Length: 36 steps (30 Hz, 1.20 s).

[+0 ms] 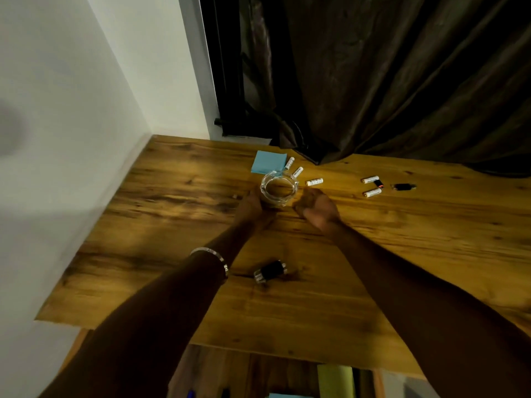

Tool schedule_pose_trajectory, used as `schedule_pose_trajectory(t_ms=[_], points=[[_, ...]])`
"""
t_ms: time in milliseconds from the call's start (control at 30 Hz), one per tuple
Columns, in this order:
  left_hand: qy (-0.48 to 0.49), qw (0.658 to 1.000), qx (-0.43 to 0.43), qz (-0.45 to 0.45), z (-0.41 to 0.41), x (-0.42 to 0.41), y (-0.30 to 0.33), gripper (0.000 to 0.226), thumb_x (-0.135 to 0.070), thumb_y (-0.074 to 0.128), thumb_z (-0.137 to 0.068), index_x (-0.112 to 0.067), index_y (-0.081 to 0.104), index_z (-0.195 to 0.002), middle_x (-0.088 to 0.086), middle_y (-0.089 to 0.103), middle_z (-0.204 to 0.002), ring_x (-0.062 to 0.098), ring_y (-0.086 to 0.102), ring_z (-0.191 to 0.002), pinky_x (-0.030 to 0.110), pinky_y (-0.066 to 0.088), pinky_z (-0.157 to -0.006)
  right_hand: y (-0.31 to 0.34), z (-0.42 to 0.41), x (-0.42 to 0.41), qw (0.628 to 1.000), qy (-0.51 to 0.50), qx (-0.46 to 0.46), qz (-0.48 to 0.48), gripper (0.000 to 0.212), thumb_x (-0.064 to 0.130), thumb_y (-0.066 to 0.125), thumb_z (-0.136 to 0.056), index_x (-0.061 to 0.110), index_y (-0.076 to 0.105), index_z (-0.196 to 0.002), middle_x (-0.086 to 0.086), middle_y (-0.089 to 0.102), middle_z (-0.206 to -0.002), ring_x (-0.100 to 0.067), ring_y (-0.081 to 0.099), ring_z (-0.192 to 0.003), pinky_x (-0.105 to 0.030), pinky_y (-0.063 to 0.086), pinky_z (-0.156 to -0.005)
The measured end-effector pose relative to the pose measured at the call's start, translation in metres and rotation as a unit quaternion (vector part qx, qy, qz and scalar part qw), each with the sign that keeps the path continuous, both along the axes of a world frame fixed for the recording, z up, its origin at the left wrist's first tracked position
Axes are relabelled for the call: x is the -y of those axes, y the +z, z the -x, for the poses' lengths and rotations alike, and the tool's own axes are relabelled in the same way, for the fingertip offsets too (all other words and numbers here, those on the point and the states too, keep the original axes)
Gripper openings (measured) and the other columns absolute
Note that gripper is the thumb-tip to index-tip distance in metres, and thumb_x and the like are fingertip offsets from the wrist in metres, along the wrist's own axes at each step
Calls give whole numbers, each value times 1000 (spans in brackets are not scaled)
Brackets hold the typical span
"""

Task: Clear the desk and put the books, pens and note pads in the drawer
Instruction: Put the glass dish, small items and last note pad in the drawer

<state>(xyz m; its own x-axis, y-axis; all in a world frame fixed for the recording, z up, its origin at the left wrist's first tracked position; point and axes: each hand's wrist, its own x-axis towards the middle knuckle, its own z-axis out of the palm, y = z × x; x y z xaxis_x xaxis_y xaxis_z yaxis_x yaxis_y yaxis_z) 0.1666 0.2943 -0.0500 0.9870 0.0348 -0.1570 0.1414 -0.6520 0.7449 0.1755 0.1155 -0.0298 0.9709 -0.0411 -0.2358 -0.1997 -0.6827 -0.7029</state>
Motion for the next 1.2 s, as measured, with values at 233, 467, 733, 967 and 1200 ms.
schedule_pose_trajectory(t_ms=[233, 467, 733, 967, 1200], points=[[-7, 1000, 11, -2, -18, 3, 3, 79, -26, 77, -68, -15, 38, -136, 8, 49, -134, 26, 47, -123, 46, 45, -100, -6, -25, -10, 999, 7, 34, 8, 44, 20, 69, -83, 20, 55, -125, -2, 65, -120, -23, 60, -111, -28, 46, -86], [-14, 1000, 24, -1, -24, -2, 2, 78, -32, 79, -68, -17, 42, -135, 6, 52, -133, 24, 47, -124, 44, 44, -103, -13, -35, -21, 999, 18, 36, 18, 43, 15, 69, -78, 26, 61, -119, -1, 69, -113, -21, 61, -102, -31, 51, -82], [-26, 999, 38, -26, -23, -1, 3, 67, -34, 76, -73, -19, 48, -132, 5, 53, -134, 23, 44, -126, 38, 39, -105, -17, -37, -24, 999, -15, 27, -9, 42, 16, 74, -74, 28, 63, -113, 1, 69, -114, -21, 62, -106, -39, 52, -91], [-8, 999, 34, -12, -12, -8, 4, 70, -46, 77, -62, -23, 54, -124, 1, 61, -121, 21, 54, -114, 43, 49, -95, -15, -27, -26, 999, 1, 40, -1, 44, 9, 66, -79, 21, 62, -121, -4, 67, -119, -24, 60, -110, -32, 50, -91], [-5, 999, 39, -36, 2, -17, 5, 65, -42, 79, -67, -20, 56, -124, 4, 61, -123, 24, 53, -115, 41, 46, -98, -13, -15, -32, 999, 21, 26, 11, 39, 14, 68, -81, 21, 62, -119, -3, 67, -119, -22, 59, -108, -25, 44, -82]])
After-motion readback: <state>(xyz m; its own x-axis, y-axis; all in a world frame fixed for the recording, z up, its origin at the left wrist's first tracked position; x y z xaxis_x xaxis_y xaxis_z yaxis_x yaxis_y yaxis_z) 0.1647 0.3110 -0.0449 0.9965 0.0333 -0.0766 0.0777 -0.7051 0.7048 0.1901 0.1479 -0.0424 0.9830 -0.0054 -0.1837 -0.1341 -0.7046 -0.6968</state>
